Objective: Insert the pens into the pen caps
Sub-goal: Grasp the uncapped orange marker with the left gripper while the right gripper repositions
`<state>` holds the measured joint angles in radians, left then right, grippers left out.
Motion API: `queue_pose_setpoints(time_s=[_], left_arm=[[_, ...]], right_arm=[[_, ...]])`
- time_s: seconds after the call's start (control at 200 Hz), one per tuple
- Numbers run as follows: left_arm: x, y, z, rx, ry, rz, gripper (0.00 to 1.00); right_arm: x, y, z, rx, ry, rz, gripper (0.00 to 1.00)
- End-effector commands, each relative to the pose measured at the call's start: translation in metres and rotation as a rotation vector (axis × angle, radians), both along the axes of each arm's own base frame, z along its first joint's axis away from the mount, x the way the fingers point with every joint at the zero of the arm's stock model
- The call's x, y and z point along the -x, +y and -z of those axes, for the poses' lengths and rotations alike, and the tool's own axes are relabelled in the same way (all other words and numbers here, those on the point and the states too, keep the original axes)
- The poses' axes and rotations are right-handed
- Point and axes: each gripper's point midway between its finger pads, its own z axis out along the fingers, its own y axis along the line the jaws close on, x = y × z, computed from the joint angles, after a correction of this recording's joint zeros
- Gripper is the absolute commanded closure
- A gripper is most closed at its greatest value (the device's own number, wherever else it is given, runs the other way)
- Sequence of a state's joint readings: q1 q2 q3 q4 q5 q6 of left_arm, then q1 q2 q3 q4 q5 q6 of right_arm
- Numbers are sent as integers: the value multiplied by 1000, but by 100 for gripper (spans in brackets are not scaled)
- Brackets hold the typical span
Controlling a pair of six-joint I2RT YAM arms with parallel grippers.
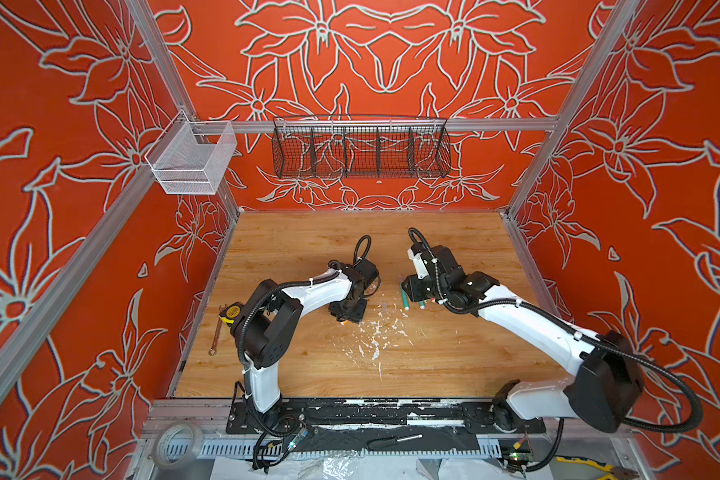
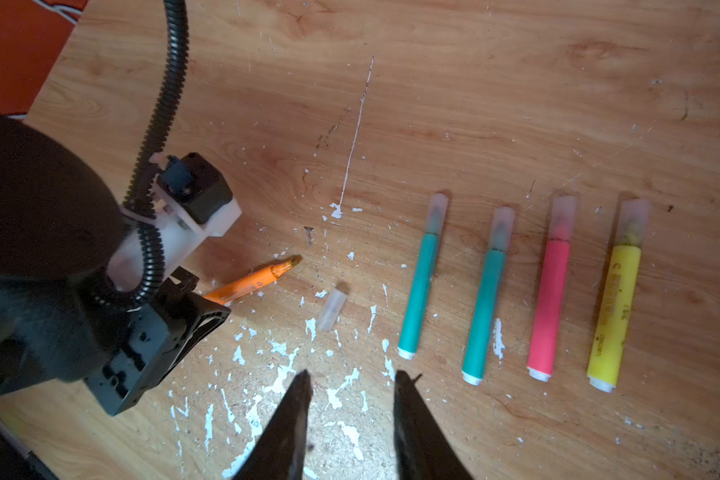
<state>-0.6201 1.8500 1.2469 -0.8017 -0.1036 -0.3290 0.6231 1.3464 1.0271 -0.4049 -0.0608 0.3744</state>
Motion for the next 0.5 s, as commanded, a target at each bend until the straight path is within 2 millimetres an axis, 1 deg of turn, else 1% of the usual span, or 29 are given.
queue_pose_setpoints(time_s=[0.0,0.135,0.2,0.26,0.32,0.43,0.495], left_arm=[[6,1,7,-9,28,19,56],[13,1,17,-11,49,4,65],[16,1,17,-13,42,1,66],[16,2,17,-15,32,-2,72],[17,-1,14,-7,24,-5,76],[16,-7,7,11,5,2,78],[15,-10,5,17,-8,6,77]], right_arm=[[3,-4,2,-29,15,28,65],[3,-6,-1,-34,13,38,66],[4,-4,-4,-47,8,27,66],[5,-5,-6,-48,1,24,66],[5,-8,-6,-39,-4,31,66],[6,-11,-7,-30,-6,37,66],[7,-12,-6,-29,-10,39,66]])
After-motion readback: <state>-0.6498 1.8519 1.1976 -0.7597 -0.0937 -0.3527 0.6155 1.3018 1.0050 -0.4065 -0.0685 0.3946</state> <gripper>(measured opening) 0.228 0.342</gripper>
